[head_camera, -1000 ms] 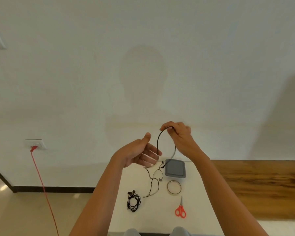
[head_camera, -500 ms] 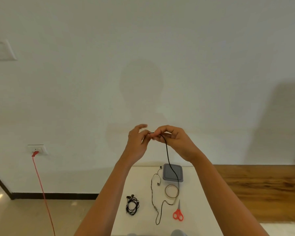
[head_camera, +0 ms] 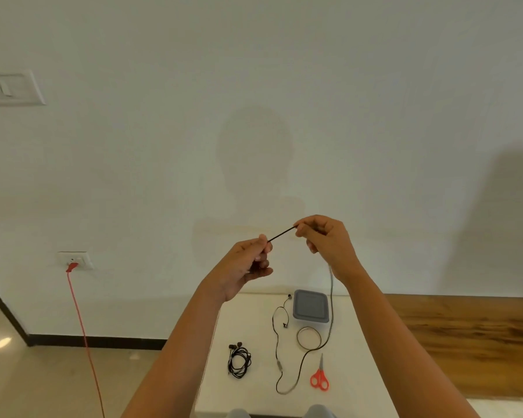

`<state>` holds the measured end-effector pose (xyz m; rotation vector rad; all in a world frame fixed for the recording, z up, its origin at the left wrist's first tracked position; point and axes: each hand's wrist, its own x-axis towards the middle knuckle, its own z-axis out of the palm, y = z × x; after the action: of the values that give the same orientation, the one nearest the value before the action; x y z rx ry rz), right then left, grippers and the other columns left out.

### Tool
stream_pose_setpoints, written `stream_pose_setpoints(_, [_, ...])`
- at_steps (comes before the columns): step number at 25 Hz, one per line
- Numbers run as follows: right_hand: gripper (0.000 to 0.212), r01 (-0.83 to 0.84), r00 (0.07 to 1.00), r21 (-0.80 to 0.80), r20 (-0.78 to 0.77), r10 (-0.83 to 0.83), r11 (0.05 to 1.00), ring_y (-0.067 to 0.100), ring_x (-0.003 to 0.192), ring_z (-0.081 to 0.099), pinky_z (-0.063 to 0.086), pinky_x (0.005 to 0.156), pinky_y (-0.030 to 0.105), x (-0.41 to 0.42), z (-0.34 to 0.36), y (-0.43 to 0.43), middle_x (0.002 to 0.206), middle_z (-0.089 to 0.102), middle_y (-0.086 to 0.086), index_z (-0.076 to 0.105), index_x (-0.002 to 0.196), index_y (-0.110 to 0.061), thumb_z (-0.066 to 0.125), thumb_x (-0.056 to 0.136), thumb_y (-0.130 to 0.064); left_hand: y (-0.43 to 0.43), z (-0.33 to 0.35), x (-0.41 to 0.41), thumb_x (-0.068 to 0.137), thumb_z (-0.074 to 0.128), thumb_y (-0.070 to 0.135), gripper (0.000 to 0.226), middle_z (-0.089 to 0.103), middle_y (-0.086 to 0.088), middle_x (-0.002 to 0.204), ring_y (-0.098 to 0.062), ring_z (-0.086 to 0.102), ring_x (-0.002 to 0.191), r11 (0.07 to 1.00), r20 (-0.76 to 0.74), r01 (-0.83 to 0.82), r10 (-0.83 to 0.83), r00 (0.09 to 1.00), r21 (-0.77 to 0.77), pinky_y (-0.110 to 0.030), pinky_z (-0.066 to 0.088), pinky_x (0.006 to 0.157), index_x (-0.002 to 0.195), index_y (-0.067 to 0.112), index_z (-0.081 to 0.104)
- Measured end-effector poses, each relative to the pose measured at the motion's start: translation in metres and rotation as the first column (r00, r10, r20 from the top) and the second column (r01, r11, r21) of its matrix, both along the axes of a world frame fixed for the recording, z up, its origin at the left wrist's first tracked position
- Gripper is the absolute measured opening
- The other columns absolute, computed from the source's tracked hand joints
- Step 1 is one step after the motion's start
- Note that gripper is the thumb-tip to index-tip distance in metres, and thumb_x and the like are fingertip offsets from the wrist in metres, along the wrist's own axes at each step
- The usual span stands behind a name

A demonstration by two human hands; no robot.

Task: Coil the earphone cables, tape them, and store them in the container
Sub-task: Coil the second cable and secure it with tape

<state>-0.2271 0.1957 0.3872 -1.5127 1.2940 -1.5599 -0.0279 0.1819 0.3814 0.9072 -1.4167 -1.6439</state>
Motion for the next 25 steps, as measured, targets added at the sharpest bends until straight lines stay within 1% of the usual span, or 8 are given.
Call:
stream_pose_setpoints(4, [0.013,0.06,0.998,0.034,-0.028,-0.059,0.998,0.01,0.05,0.051,0.042,0.047,0.016,0.008,-0.007,-0.003,0.063,0.067,0.0,0.075,0.082,-0.02,0.064,0.089,-0.022,0.004,0.011,0.005,0.094,0.052,0.024,0.014,0.051,0.004,0.069,-0.004,0.044,0.05,0.963,-0.514,0.208,-0.091,0.853,0.173,-0.014,0.044,0.047,0.087,0.013,0.057])
stream_pose_setpoints(6, [0.021,0.026,1.0,0.104,-0.02,-0.024,0.994,0.009,0.051,0.047,0.037,0.046,0.016,0.015,-0.017,-0.002,0.06,0.062,-0.003,0.075,0.081,-0.02,0.058,0.094,-0.02,0.006,0.016,0.002,0.09,0.054,0.021,0.012,0.055,0.004,0.074,-0.004,0.038,0.047,0.958,-0.579,0.249,-0.123,0.806,0.143,-0.014,0.036,0.04,0.095,0.011,0.059])
stream_pose_setpoints(9, [0.03,-0.124,0.975,0.22,-0.155,0.16,0.968,0.008,0.049,0.048,0.039,0.049,0.017,0.034,-0.039,0.01,0.061,0.061,-0.006,0.073,0.084,-0.02,0.048,0.099,-0.026,0.008,0.018,-0.006,0.093,0.052,0.019,0.014,0.068,-0.001,0.09,-0.007,0.045,0.053,0.971,-0.611,0.213,-0.102,0.785,0.111,-0.017,0.039,0.046,0.1,0.011,0.062])
stream_pose_setpoints(13, [0.036,-0.227,0.898,0.286,-0.31,0.314,0.931,0.009,0.046,0.056,0.046,0.052,0.018,0.055,-0.048,0.036,0.058,0.064,-0.008,0.069,0.077,-0.022,0.044,0.099,-0.035,0.003,0.013,-0.006,0.101,0.044,0.017,0.022,0.069,-0.005,0.121,-0.01,0.067,0.094,0.999,-0.44,-0.028,0.012,0.898,-0.032,-0.019,0.049,0.071,0.093,0.016,0.064])
stream_pose_setpoints(15, [0.036,-0.244,0.892,0.291,-0.307,0.332,0.925,0.011,0.046,0.058,0.047,0.05,0.018,0.055,-0.039,0.048,0.056,0.066,-0.005,0.068,0.071,-0.022,0.048,0.097,-0.037,0.001,0.008,-0.003,0.101,0.045,0.016,0.023,0.069,-0.003,0.121,-0.011,0.064,0.111,0.99,-0.276,-0.113,0.085,0.958,-0.088,-0.025,0.047,0.089,0.088,0.014,0.063])
stream_pose_setpoints(17, [0.035,-0.267,0.897,0.284,-0.276,0.346,0.921,0.012,0.045,0.059,0.047,0.048,0.019,0.051,-0.025,0.058,0.056,0.066,-0.001,0.068,0.068,-0.02,0.052,0.095,-0.036,-0.001,0.002,0.003,0.102,0.044,0.017,0.024,0.072,0.0,0.114,-0.007,0.062,0.11,0.975,-0.092,-0.162,0.149,0.985,-0.153,-0.029,0.042,0.097,0.086,0.01,0.06])
stream_pose_setpoints(22, [0.026,-0.213,0.941,0.125,-0.24,0.238,0.969,0.013,0.044,0.051,0.042,0.046,0.023,0.038,0.017,0.062,0.054,0.061,-0.003,0.067,0.069,-0.021,0.054,0.092,-0.024,0.008,-0.008,0.01,0.1,0.048,0.019,0.023,0.075,-0.002,0.09,-0.024,0.061,0.094,0.976,0.127,0.003,0.025,0.992,-0.219,-0.04,0.042,0.086,0.089,0.009,0.065])
stream_pose_setpoints(25, [0.024,-0.086,0.953,-0.02,-0.293,0.077,0.996,0.015,0.056,0.048,0.041,0.056,0.029,0.033,0.033,0.043,0.061,0.06,0.003,0.067,0.072,-0.021,0.054,0.091,-0.024,0.018,-0.003,0.007,0.1,0.045,0.017,0.027,0.075,-0.011,0.1,-0.024,0.067,0.108,0.984,0.088,0.112,-0.101,0.991,-0.137,-0.049,0.044,0.093,0.086,0.015,0.068])
